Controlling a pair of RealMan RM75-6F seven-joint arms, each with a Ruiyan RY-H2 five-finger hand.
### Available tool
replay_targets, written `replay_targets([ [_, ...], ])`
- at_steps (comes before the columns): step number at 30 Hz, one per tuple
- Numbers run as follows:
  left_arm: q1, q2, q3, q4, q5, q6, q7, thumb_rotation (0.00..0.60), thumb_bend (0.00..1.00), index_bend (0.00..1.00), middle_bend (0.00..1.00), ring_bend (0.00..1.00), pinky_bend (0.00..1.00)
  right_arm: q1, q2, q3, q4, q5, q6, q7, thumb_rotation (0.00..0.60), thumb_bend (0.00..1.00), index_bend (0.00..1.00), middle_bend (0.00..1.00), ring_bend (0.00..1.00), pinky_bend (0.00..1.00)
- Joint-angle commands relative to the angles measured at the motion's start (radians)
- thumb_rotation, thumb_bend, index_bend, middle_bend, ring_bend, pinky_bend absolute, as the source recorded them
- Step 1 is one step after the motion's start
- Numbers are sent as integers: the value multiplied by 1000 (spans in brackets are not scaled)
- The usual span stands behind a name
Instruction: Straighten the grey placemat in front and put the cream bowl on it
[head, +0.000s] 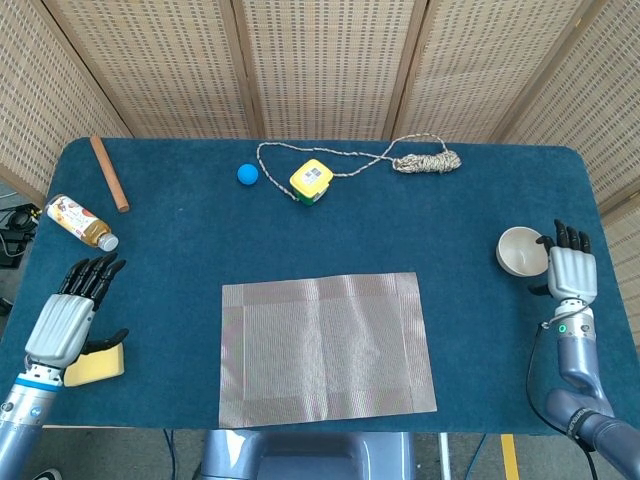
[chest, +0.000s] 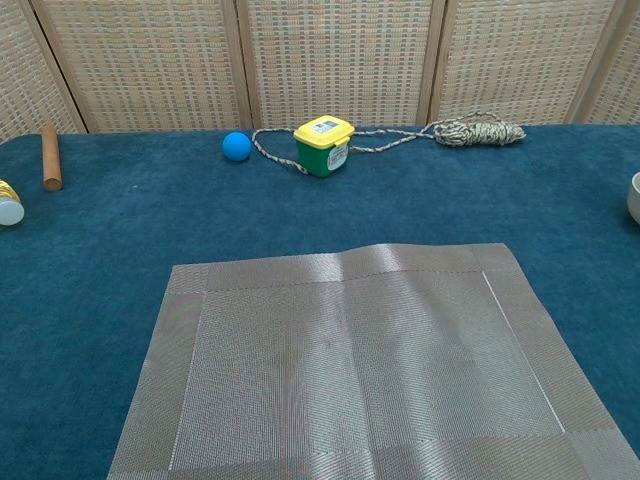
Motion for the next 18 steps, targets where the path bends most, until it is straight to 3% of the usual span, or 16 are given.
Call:
replay_targets([
  [1,2,-1,-3,1,2,-2,0,600,193,26,0,0,0,9,-31,-11,54,-10,-21,12,600,262,330,66,0,60],
  [18,5,-14,-18,15,-6,-36,7,600,193,30,0,0,0,68,-188,-31,354,-64,-127,122,600,298,443,177,71,174],
])
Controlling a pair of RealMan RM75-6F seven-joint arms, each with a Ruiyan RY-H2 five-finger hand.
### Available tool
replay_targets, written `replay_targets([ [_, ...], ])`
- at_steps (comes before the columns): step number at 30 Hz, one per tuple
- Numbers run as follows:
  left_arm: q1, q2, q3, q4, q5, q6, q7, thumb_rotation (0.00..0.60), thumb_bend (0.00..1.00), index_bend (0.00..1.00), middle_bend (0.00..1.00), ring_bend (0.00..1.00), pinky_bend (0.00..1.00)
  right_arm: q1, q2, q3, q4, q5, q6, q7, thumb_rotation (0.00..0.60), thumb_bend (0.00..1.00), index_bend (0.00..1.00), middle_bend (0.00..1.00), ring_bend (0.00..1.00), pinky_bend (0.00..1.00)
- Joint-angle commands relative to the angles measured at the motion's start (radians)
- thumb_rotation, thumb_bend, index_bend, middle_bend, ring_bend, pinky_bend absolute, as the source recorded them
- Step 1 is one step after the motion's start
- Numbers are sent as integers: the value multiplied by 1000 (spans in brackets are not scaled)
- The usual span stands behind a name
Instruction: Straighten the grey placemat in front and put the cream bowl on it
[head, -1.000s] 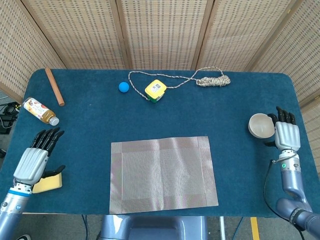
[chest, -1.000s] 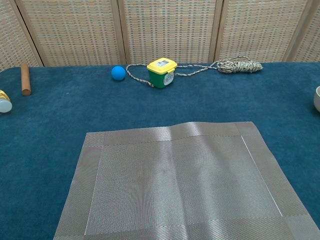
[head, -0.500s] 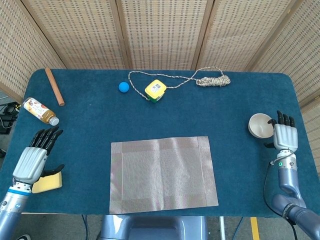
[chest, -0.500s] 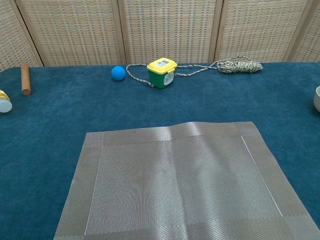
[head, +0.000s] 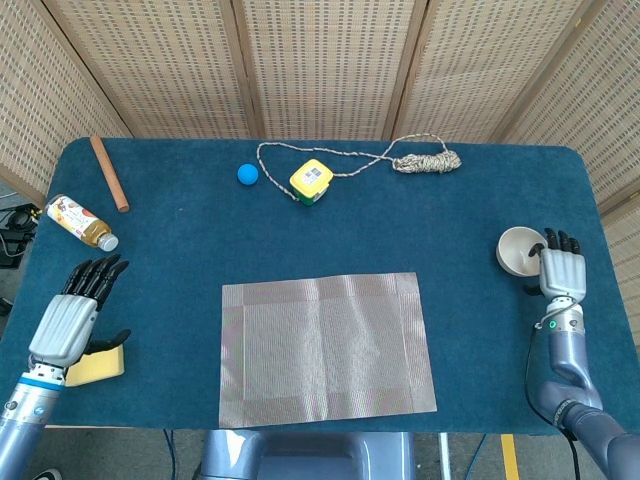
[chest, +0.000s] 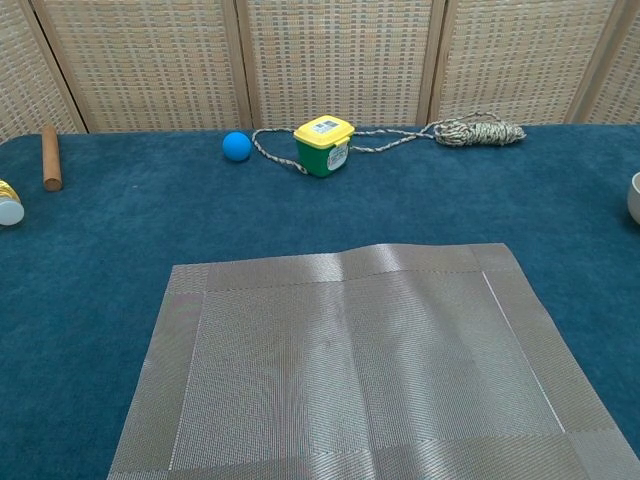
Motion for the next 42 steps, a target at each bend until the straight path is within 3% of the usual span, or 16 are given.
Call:
replay_targets([
  [1,-1,-3,-4,4,-3,-7,0,600,193,30,0,0,0,19,-45,-4,77,-17,-32,37,600,308,461,188,79,183],
  [11,-4,-13,-12,15,-11,-27,4,600,192,45,0,0,0,44,-130,-16,228,-64,-44,118,600,509,749,310,123,250],
  [22,0,-19,-16,18,-2,-31,3,600,193,51,0,0,0,31,-168,-41,293,-129,16,203,600,562,815,359,124,270],
  [32,9,-11,-19,7,18,-13,-2,600,193,51,0,0,0,0,-151,-80,198,-210,192,217,600,566,834,370,124,279],
  [42,19,5,-17,1,34,1,-30,600,193,51,0,0,0,-51,-99,-125,-31,-292,387,129,600,567,836,369,123,279],
])
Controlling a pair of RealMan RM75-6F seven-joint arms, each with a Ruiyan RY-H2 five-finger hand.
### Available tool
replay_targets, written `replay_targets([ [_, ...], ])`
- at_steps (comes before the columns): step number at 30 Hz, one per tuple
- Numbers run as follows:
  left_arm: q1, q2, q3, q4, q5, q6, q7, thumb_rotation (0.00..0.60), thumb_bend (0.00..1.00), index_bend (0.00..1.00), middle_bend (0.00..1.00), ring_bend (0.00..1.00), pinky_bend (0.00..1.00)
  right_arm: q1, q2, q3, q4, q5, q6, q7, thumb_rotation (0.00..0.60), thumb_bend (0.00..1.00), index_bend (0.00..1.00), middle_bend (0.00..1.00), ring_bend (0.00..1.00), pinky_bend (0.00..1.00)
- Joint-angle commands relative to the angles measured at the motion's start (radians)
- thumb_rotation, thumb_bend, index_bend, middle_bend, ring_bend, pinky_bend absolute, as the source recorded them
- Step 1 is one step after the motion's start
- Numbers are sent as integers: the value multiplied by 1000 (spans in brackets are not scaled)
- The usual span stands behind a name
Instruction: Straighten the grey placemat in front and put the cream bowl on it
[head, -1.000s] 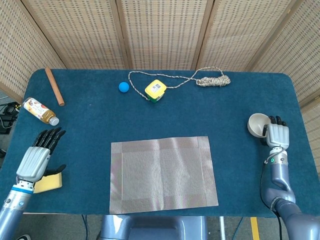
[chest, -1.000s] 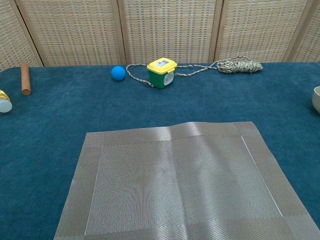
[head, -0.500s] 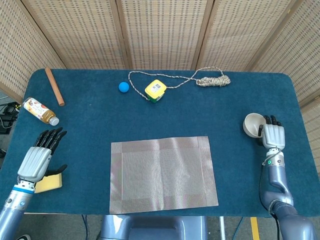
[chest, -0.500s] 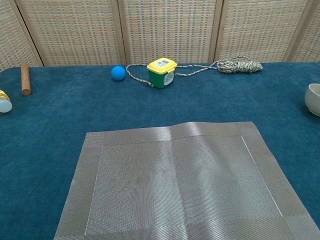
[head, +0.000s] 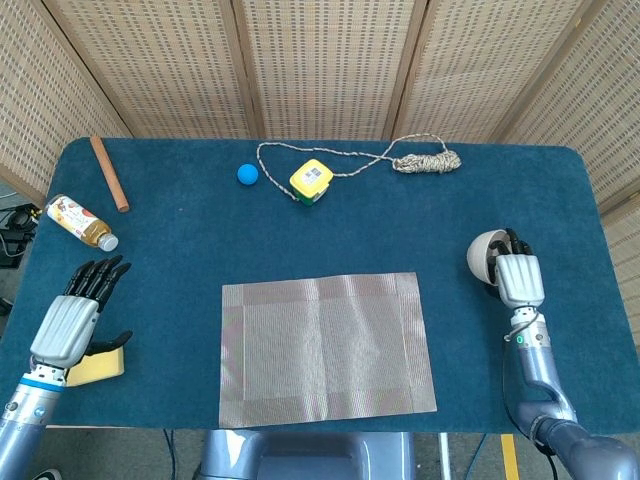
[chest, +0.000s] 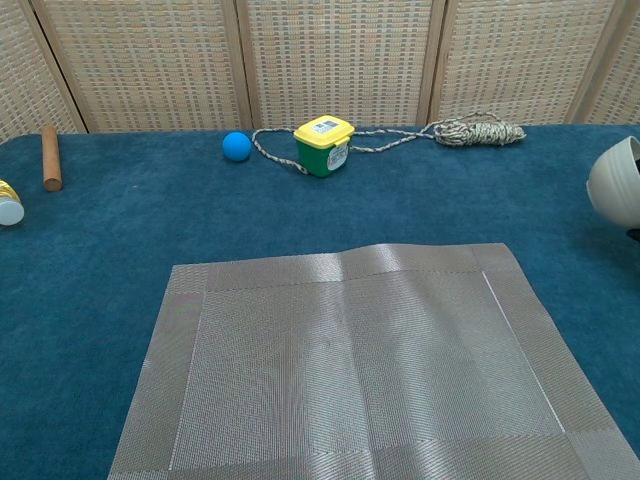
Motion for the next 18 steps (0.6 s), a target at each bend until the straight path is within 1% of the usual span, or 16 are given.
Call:
replay_targets([
  [1,3,6,-3,-3,6,9,-10,600,193,51,0,0,0,-28,40,-29,-137,-52,87,-65,600,567,836,369,123,279],
  [4,5,9,-3,-3,9,11,-18,600,193,51,0,0,0,-39,68,-47,-237,-85,139,-110,600,567,837,369,124,279],
  [8,4,11,-4,-1,5,2,-24,600,193,51,0,0,0,-57,123,-89,-427,-154,211,-208,600,566,837,370,124,279],
  [12,4,11,-7,3,-4,-4,-31,600,193,51,0,0,0,-73,167,-129,-585,-204,238,-297,600,565,837,376,124,279],
  [15,4,12,-10,6,-4,-4,-30,600,193,51,0,0,0,-81,190,-156,-680,-239,248,-343,600,564,837,378,124,279],
  [18,6,10,-11,7,-1,1,-23,600,193,52,0,0,0,-88,203,-184,-750,-274,252,-386,600,563,837,378,124,279],
])
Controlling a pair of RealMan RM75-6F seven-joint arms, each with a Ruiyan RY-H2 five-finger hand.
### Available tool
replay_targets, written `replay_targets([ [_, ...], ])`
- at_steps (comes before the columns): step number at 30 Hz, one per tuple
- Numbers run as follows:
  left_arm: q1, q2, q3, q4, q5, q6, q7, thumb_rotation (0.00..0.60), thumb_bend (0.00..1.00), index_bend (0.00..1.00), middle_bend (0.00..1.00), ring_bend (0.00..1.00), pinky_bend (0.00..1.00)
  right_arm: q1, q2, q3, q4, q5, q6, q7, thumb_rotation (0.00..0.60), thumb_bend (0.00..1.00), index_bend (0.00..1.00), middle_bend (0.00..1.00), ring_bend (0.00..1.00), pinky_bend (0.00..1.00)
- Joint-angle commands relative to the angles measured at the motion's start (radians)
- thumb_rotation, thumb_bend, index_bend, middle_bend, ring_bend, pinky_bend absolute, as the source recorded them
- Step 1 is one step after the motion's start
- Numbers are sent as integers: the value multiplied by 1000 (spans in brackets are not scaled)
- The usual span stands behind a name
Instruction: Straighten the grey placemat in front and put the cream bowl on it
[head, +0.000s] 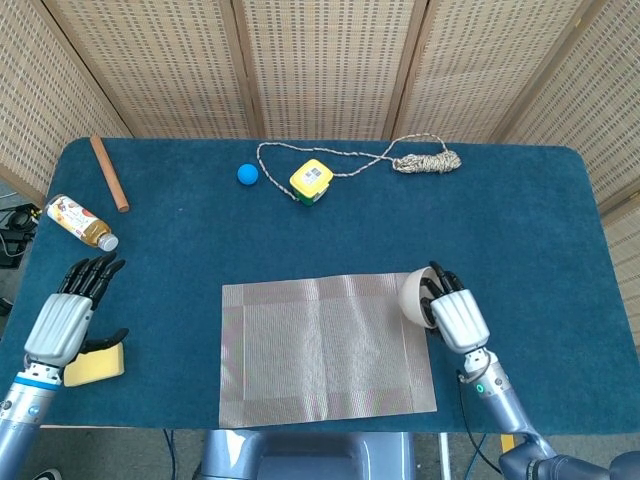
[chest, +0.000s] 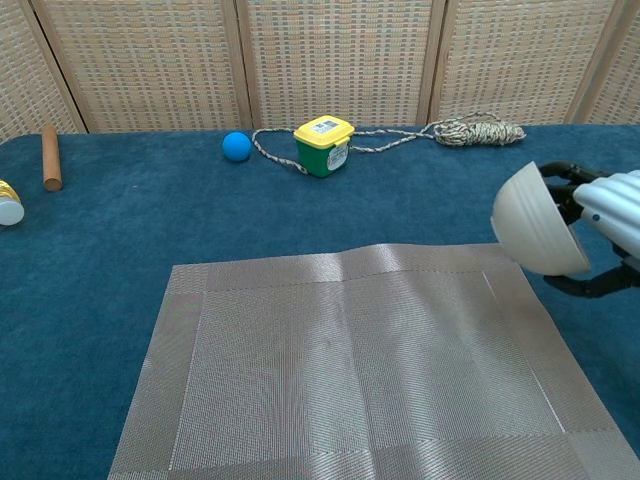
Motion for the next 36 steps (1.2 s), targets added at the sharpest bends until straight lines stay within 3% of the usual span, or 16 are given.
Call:
replay_targets([
  [1,2,-1,-1,1,1,2,4,600,193,52,0,0,0,-20,40,-57,-117,-72,25,-83,600,563,837,378,124,279],
  [6,-1,-3,-4,7,-18,-14,5,600,193,52,0,0,0,-33,38,-103,-169,-134,32,-122,600,562,837,377,124,279],
  [20,-15,-11,-19,28,-77,-68,17,600,193,52,0,0,0,-73,-30,-159,-136,-199,18,-127,600,562,837,369,124,279],
  [36,-18,-20,-31,41,-108,-83,30,600,193,51,0,0,0,-69,-122,-107,-78,-172,-61,-156,600,552,834,352,124,278],
])
